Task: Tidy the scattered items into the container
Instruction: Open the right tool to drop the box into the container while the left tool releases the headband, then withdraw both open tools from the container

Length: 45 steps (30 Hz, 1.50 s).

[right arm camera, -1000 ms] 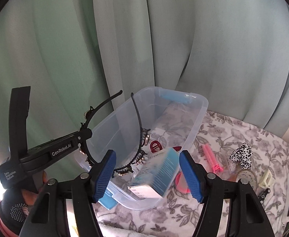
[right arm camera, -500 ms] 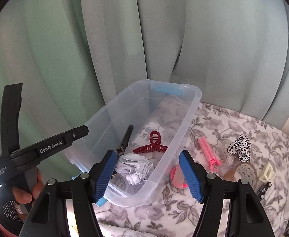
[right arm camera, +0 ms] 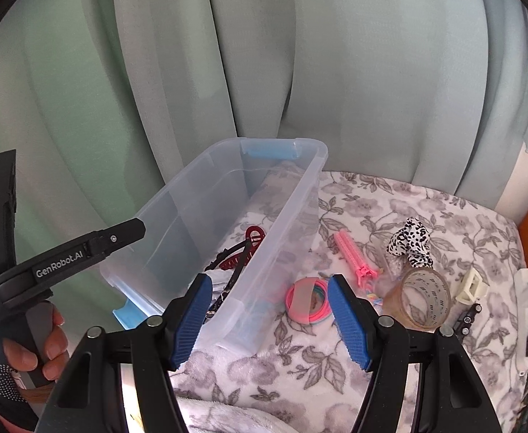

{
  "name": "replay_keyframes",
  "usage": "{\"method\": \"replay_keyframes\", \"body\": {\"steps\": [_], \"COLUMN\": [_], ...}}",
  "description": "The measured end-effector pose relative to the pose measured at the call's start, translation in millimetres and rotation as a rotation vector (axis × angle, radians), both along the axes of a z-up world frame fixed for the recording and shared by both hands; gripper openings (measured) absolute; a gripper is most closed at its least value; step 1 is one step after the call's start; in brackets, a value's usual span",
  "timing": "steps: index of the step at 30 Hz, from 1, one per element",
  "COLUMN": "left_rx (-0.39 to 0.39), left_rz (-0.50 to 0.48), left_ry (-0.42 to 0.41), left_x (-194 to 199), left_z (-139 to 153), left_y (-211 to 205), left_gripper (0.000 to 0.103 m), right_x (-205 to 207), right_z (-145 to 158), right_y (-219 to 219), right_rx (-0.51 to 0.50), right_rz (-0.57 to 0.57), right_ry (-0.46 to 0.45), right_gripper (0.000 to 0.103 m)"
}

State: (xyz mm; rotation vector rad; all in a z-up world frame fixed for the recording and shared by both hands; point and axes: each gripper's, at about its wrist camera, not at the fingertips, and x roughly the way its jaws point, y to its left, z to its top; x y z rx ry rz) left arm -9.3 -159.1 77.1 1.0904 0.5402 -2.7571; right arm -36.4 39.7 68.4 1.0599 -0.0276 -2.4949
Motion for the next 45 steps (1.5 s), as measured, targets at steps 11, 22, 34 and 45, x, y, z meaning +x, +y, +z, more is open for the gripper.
{"method": "replay_keyframes", "body": {"steps": [11, 22, 34, 45], "left_rx": [-0.045, -0.117, -0.199, -0.227], "left_rz": [-0.056, -0.158, -0.291, -0.355], "left_ry": [-0.013, -0.033, -0.078, -0.122], "left_x": [2, 2, -1, 0], "left_z": [9, 20, 18, 7], "left_y": [36, 94, 169, 209], "left_gripper": [0.072, 0.072, 0.072, 0.072], "right_x": [13, 27, 42, 55], "right_z": [-5, -11, -17, -34], "right_y": [34, 82, 159, 221], "right_rx": [-0.045, -0.114, -0.205, -0.253], "right_rz": [-0.072, -0.143, -0.277, -0.413], "right_ry": [-0.009, -0.018, -0.015, -0.060], "right_gripper": [0.070, 0.071, 0.075, 0.075]}}
